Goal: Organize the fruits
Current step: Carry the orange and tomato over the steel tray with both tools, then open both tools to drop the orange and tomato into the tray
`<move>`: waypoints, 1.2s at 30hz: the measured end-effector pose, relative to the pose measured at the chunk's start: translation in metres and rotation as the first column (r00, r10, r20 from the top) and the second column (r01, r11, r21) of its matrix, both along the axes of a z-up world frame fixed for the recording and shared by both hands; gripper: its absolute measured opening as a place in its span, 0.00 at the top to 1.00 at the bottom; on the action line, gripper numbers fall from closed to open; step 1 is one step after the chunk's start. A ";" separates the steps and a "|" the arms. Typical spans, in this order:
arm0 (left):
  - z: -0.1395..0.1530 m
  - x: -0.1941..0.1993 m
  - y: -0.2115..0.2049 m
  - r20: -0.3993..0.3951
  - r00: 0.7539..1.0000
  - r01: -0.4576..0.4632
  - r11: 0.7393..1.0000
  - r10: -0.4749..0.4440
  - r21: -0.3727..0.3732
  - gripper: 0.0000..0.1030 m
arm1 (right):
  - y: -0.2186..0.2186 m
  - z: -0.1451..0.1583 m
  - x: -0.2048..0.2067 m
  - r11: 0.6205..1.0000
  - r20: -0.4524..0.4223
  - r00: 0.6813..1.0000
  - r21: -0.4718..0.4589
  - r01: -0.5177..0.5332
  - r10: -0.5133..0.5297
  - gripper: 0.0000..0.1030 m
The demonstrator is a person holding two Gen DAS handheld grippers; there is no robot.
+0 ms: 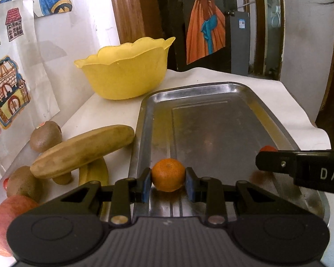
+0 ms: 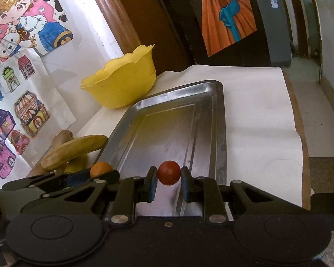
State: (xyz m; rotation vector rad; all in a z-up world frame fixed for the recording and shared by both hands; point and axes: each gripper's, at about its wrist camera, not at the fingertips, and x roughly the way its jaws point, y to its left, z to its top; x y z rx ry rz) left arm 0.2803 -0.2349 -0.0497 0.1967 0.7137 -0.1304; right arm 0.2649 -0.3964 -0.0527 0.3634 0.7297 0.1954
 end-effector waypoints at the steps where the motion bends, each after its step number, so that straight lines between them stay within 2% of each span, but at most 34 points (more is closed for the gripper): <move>1: 0.000 0.000 0.000 -0.002 1.000 -0.002 1.000 0.002 0.001 0.66 | 0.000 -0.001 0.001 1.000 -0.002 1.000 0.000 0.001 -0.001 0.76; 8: -0.002 0.002 -0.001 -0.007 1.000 0.002 1.000 -0.002 0.003 0.65 | 0.000 -0.005 0.005 1.000 -0.019 1.000 -0.004 0.007 -0.007 0.74; 10: -0.001 0.002 0.000 -0.009 1.000 0.006 1.000 -0.006 -0.001 0.61 | 0.001 -0.005 0.005 1.000 -0.016 1.000 -0.005 0.014 -0.014 0.72; 12: 0.001 0.001 0.001 -0.009 1.000 0.003 1.000 -0.003 -0.010 0.49 | 0.001 -0.005 0.004 1.000 -0.012 1.000 -0.009 0.024 -0.024 0.64; 14: 0.004 -0.002 0.003 -0.004 1.000 0.000 1.000 0.000 -0.024 0.43 | 0.002 -0.002 0.001 0.999 -0.001 0.999 -0.017 0.032 -0.032 0.48; 18: 0.009 -0.008 0.009 0.011 1.000 -0.025 0.999 0.025 -0.043 0.29 | 0.001 0.004 -0.012 0.999 0.049 0.998 -0.028 0.036 -0.035 0.38; 19: 0.011 -0.011 0.011 0.017 0.999 -0.032 0.998 0.033 -0.049 0.25 | 0.000 0.006 -0.016 0.999 0.061 0.997 -0.020 0.038 -0.037 0.32; 20: 0.013 -0.014 0.014 0.023 0.999 -0.039 0.998 0.040 -0.057 0.23 | 0.000 0.008 -0.020 0.999 0.075 0.996 -0.017 0.046 -0.044 0.24; 24: 0.021 -0.022 0.024 0.057 0.995 -0.074 0.995 0.078 -0.074 0.17 | -0.001 0.015 -0.034 0.995 0.105 0.990 -0.022 0.101 -0.098 0.15; 26: 0.027 -0.025 0.030 0.076 0.992 -0.093 0.992 0.099 -0.085 0.14 | -0.002 0.016 -0.041 0.990 0.106 0.984 -0.004 0.142 -0.140 0.07; 28: 0.034 -0.029 0.038 0.092 0.989 -0.104 0.990 0.113 -0.098 0.07 | -0.001 0.018 -0.048 0.984 0.110 0.978 0.002 0.180 -0.179 0.01; 36: 0.057 -0.054 0.078 0.129 0.983 -0.113 0.988 0.127 -0.108 0.03 | 0.034 0.034 -0.071 0.981 0.142 0.974 -0.053 0.187 -0.178 0.01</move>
